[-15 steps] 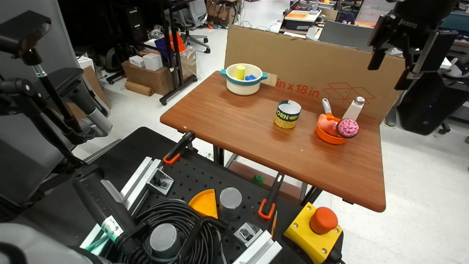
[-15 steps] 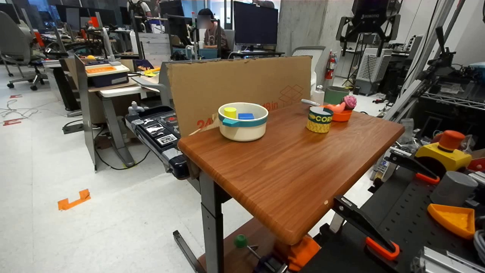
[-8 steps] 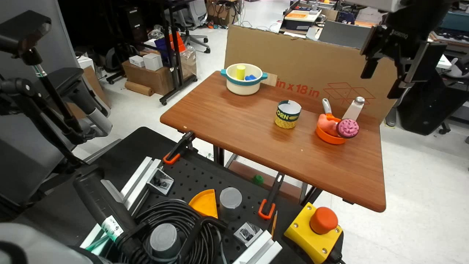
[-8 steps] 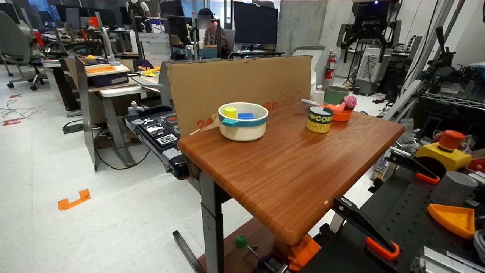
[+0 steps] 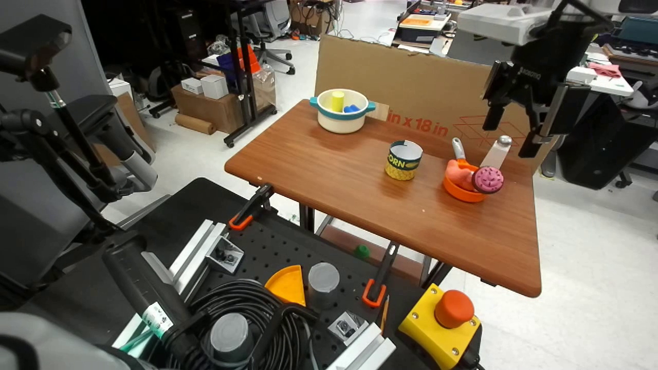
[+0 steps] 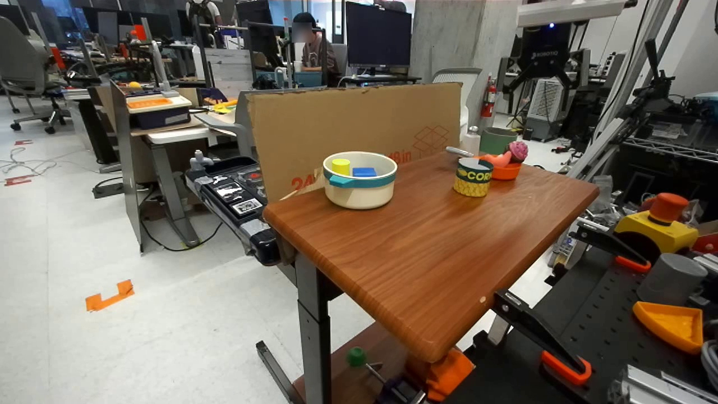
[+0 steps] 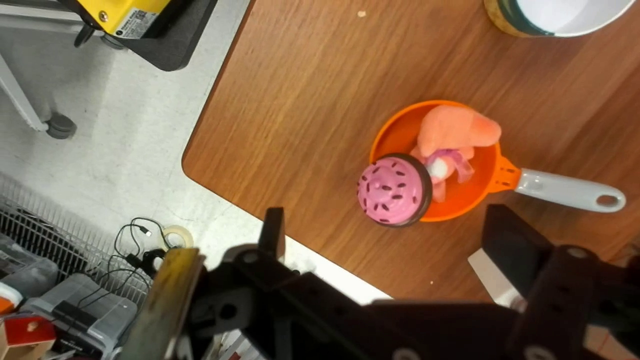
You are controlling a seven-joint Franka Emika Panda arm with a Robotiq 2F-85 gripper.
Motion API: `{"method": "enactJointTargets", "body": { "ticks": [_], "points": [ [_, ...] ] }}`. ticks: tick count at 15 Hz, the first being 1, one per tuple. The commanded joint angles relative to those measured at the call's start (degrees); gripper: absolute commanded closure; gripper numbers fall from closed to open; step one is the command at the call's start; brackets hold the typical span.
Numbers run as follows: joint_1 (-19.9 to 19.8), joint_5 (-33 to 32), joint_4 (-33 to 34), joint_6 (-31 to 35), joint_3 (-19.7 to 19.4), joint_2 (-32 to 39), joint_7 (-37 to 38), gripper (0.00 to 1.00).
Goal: Uncover the can and put the pink ball inside and the red plush to the white bowl
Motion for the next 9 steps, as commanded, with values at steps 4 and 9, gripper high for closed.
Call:
{"method": "enactJointTargets", "body": {
  "ticks": [4,9],
  "points": [
    [0.38,-1.73,0.47,0.64,-0.69,1.24,1.63,0.0],
    [0.17,-0.56,1.23,2.7,-1.06,2.08,5.09,0.0]
  ]
}}
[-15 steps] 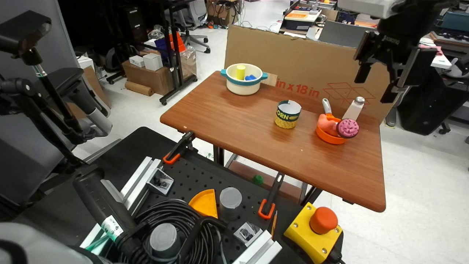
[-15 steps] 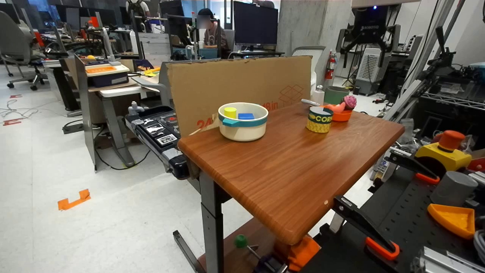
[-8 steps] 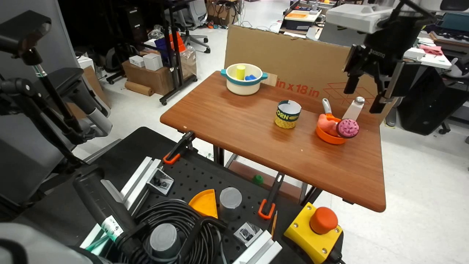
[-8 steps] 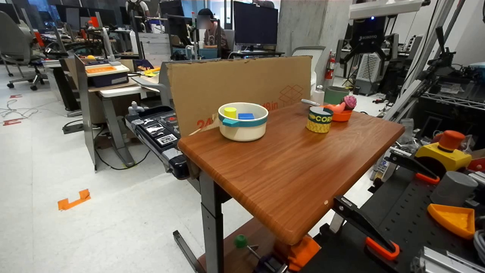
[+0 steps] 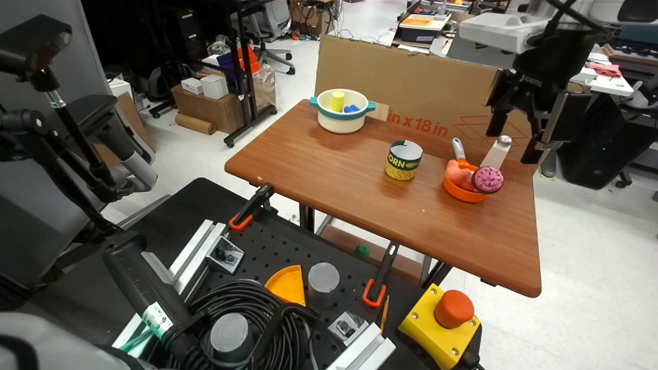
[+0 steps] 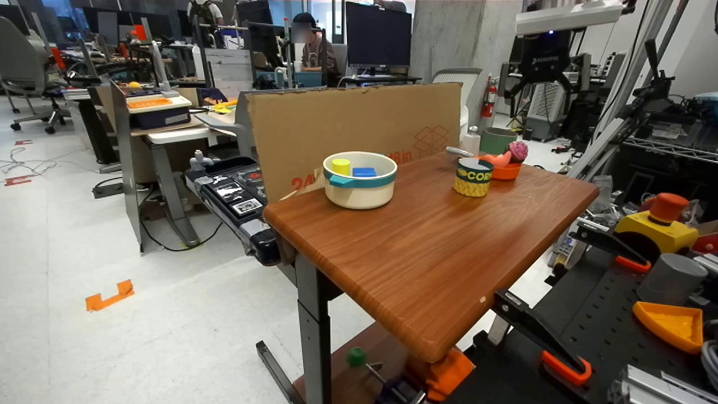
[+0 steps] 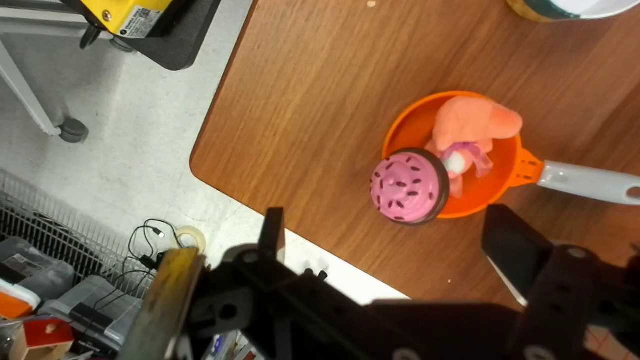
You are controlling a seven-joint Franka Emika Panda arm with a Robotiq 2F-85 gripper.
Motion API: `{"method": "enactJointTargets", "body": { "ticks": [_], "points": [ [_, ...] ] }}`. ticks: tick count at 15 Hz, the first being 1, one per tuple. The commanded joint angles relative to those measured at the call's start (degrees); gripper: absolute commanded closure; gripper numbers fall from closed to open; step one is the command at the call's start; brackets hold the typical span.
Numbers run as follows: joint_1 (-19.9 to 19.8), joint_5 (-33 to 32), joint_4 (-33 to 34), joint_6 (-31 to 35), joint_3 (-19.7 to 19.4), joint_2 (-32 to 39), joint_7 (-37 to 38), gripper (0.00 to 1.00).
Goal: Uncover the can and put the pink ball inside and the red plush to the white bowl
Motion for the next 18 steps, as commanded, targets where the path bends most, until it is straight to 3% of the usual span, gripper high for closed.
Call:
{"method": "enactJointTargets", "body": {
  "ticks": [1,9,18],
  "points": [
    [0.32,0.18,0.89,3.37,-0.78,1.12,4.2,0.0],
    [1.09,-2.08,1.1,9.29,-2.02,3.96,12.09,0.0],
    [1.29,-3.02,0.64,9.8,-2.12,5.91,11.33,0.0]
  ]
}}
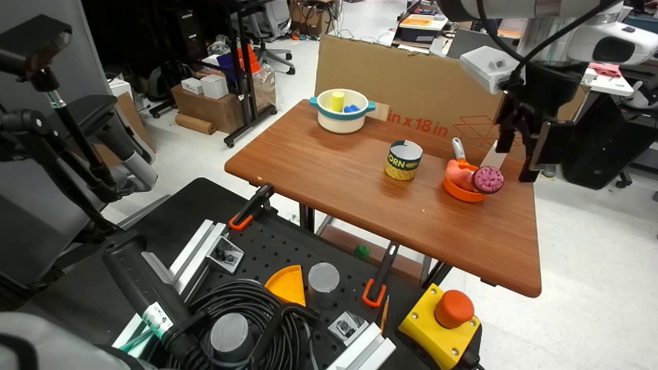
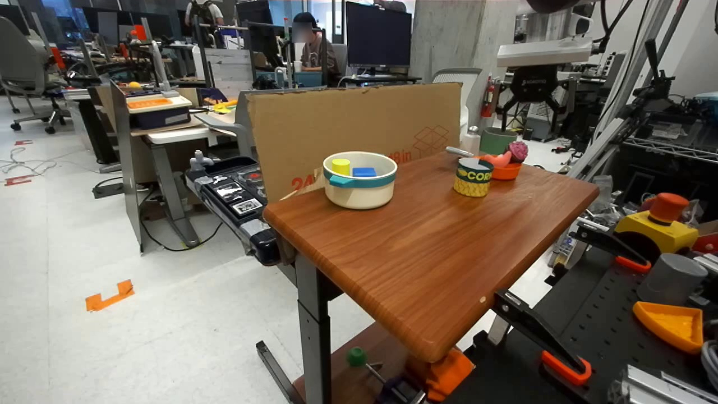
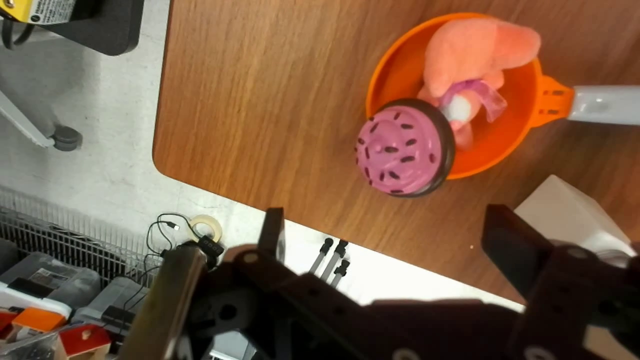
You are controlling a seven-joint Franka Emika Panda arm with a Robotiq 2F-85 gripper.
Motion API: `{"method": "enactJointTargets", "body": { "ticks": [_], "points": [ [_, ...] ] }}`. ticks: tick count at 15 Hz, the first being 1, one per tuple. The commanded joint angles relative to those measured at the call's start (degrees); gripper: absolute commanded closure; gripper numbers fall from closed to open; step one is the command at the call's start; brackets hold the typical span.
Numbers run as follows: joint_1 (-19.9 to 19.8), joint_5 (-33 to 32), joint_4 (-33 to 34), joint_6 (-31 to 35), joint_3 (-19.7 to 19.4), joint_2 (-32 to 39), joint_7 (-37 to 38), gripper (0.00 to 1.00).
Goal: Uncover the can and put the pink ball inside and the red plush to the white bowl
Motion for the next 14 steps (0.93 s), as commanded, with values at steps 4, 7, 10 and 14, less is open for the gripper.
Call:
{"method": "enactJointTargets", "body": {
  "ticks": [4,7,10,14],
  "points": [
    [1.16,0.11,-0.63,0.09,-0.23,-0.65,-1.34,0.0],
    [1.33,0.58,-0.73,-0.5,0.18,-0.61,-2.63,0.0],
    [1.54,0.73,-0.41,-1.05,0.19,-0.15,-3.31,0.0],
    [1.53,0.39,0.28,-0.87,-0.28,0.81,-3.1,0.0]
  ]
}}
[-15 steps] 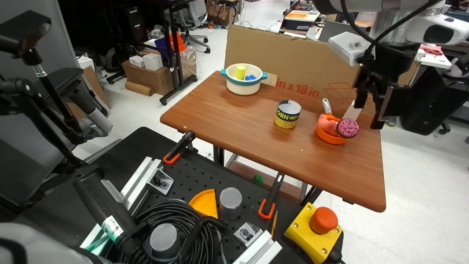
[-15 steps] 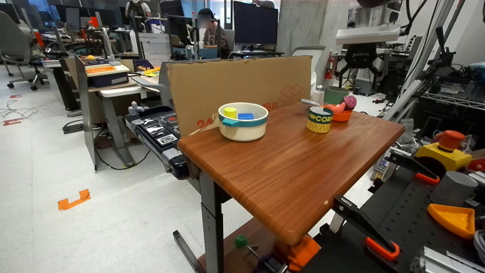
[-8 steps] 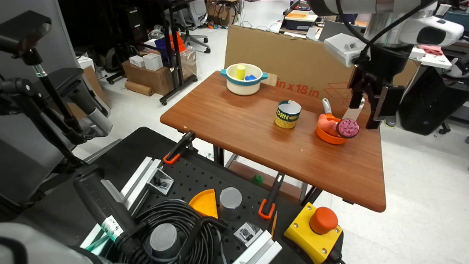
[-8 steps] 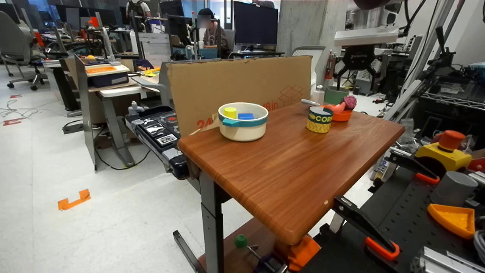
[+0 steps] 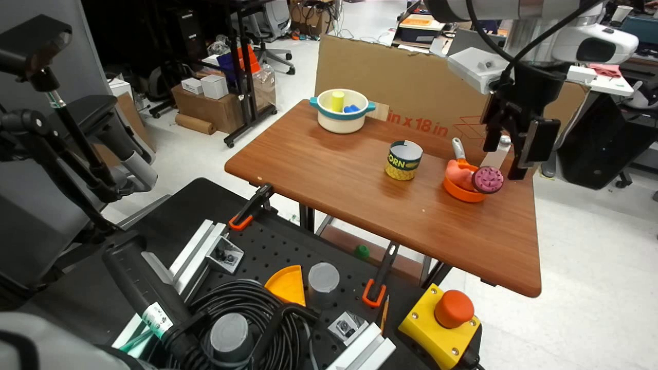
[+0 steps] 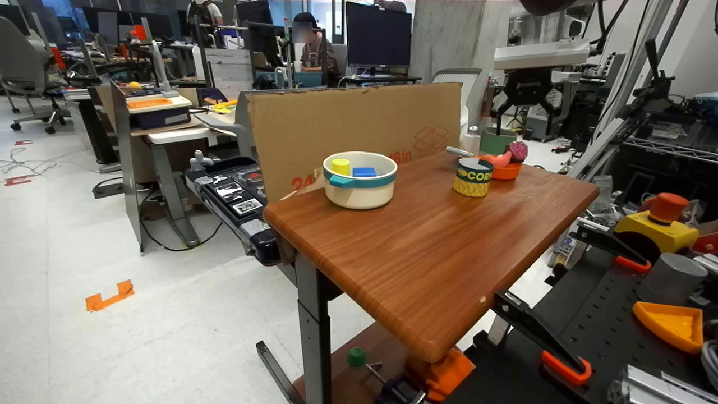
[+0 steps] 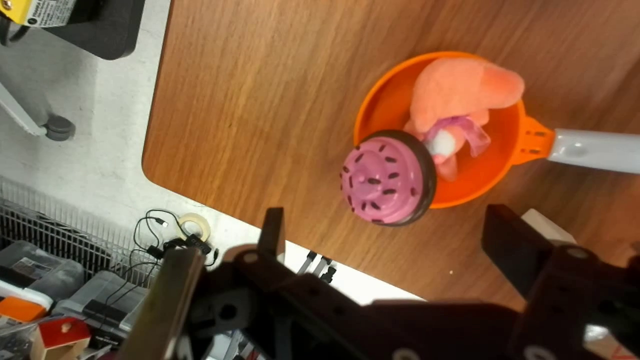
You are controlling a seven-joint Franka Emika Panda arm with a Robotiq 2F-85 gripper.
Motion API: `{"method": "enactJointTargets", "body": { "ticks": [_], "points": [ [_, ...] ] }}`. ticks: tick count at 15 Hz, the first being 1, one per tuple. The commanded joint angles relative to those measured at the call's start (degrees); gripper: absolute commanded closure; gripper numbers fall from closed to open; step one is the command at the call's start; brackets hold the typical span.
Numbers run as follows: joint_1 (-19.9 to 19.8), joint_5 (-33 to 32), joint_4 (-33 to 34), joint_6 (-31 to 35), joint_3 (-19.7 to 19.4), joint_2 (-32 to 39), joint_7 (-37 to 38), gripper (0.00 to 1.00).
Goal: Uncover the can and put the pink ball inside and the red plush to the white bowl
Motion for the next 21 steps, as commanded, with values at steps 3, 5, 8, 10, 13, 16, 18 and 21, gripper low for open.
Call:
{"method": "enactJointTargets", "body": {
  "ticks": [3,5,8,10,13,16,18,21],
  "points": [
    [0.02,0.47,0.88,-1.17,-0.44,1.11,-1.34,0.0],
    [0.06,0.44,1.01,-1.33,-0.46,1.59,-1.45,0.0],
    [0.05,0.53,1.59,-2.11,-0.61,2.7,-1.33,0.0],
    [0.07,0.55,1.73,-2.28,-0.68,3.01,-1.37,0.0],
    [0.1,0.63,2.01,-2.63,-0.72,3.43,-1.37,0.01],
    [0.03,0.65,2.16,-3.25,-0.66,3.51,-1.53,0.27],
    [-0.05,0.75,2.29,-3.62,-0.56,3.42,-1.74,0.44],
    [-0.17,0.98,2.58,-4.17,-0.44,3.37,-2.24,0.66]
  ]
}}
